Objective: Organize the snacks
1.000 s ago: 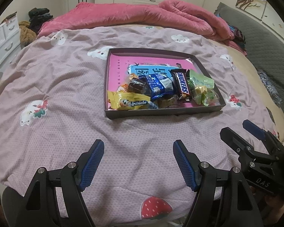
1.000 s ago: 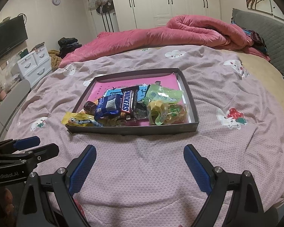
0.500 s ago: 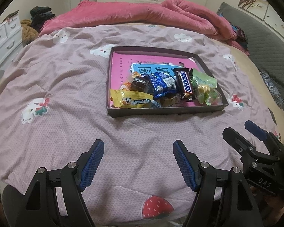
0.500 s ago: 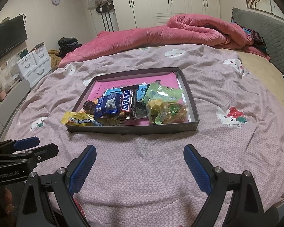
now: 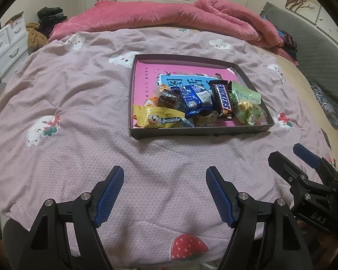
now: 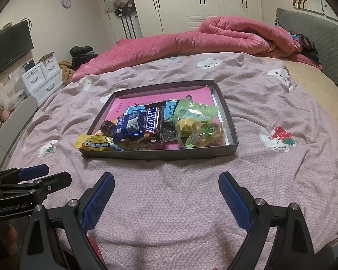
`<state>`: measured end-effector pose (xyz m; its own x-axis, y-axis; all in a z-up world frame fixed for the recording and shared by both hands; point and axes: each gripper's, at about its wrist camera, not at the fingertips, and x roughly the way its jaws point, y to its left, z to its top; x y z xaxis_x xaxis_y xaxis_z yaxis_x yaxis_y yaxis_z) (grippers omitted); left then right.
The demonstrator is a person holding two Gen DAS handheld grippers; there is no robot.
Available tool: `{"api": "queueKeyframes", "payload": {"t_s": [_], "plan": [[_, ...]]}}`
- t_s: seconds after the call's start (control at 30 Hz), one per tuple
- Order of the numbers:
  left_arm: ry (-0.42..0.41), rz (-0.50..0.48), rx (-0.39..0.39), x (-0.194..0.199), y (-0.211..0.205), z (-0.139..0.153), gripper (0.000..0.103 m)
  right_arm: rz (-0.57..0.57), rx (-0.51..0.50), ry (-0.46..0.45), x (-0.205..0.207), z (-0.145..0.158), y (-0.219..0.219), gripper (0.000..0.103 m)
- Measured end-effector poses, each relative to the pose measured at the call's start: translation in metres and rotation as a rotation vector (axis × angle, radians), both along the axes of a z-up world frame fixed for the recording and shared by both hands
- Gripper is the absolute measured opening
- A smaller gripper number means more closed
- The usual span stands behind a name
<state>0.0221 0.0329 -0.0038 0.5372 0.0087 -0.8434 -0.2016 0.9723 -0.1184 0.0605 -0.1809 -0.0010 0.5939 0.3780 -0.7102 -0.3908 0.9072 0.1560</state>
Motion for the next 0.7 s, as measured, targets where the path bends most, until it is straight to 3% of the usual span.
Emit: {"api": "queueKeyframes", "payload": {"t_s": [0.3,0.5,0.7], "plan": [[-0.037,0.000,0.002,0.001,0.000,0.004,0.077,-0.007,-0.009,0.004,0.001,-0.002,0.000,0.094],[-0.038,0.069,0.041,0.009,0.007,-0.001,0.077,-0.009,-0.023,0.020,0.006,-0.008,0.001,0.094],[-0.141,0.130,0.049,0.018,0.039,0.000,0.080,-0.042,-0.030,0.042,0.027,-0.017,-0.012,0.094]]}}
